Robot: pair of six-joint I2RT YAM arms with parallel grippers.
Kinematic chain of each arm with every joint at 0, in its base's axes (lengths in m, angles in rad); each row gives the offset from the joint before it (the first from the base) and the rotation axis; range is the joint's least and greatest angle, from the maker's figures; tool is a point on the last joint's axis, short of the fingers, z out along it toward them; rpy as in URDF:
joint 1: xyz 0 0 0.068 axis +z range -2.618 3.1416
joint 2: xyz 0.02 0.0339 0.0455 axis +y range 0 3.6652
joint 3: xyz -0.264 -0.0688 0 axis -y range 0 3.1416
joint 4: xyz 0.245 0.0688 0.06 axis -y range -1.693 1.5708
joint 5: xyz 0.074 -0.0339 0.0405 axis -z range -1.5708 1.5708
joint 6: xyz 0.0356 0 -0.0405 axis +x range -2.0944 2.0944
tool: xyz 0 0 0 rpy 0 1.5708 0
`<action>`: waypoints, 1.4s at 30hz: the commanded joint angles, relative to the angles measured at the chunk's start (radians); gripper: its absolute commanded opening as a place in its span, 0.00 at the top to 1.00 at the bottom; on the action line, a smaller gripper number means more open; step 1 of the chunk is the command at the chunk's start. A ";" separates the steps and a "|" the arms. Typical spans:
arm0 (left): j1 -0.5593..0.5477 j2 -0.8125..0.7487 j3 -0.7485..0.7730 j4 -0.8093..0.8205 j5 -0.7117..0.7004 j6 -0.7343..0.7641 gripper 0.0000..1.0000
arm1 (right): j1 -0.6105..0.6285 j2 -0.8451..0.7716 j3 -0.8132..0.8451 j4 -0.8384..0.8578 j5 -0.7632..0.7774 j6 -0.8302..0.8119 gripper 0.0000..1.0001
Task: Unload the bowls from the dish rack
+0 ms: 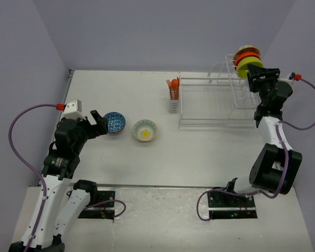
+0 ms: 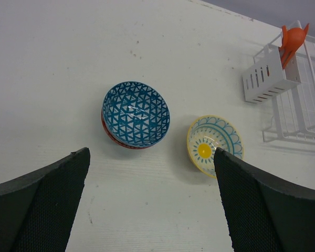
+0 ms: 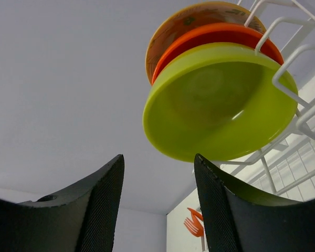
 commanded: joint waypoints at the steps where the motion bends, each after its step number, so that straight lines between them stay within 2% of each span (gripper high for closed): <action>1: -0.008 0.006 -0.007 0.030 0.020 0.031 0.00 | -0.004 0.017 0.030 0.124 -0.012 0.024 0.43; 2: -0.008 0.008 -0.007 0.028 0.022 0.030 0.00 | -0.005 0.021 0.011 0.153 -0.010 0.031 0.47; 6: -0.008 0.011 -0.007 0.030 0.025 0.031 0.00 | -0.004 0.049 -0.037 0.305 0.002 0.078 0.48; 8: -0.008 0.012 -0.005 0.030 0.023 0.031 0.00 | -0.004 0.064 -0.039 0.327 -0.004 0.084 0.52; 14: -0.011 0.012 -0.005 0.028 0.022 0.033 0.00 | -0.002 0.079 0.044 0.195 -0.005 0.064 0.55; 22: -0.012 0.014 -0.007 0.028 0.022 0.033 0.00 | 0.004 0.130 0.084 0.232 -0.013 0.082 0.58; 33: -0.020 0.011 -0.007 0.028 0.019 0.031 0.00 | 0.013 0.158 0.133 0.191 0.042 0.078 0.64; 37: -0.021 0.011 -0.008 0.028 0.020 0.031 0.00 | 0.016 0.161 0.138 0.191 0.050 0.076 0.73; 42: -0.021 0.009 -0.008 0.030 0.020 0.031 0.00 | 0.019 0.168 0.152 0.183 0.065 0.075 0.79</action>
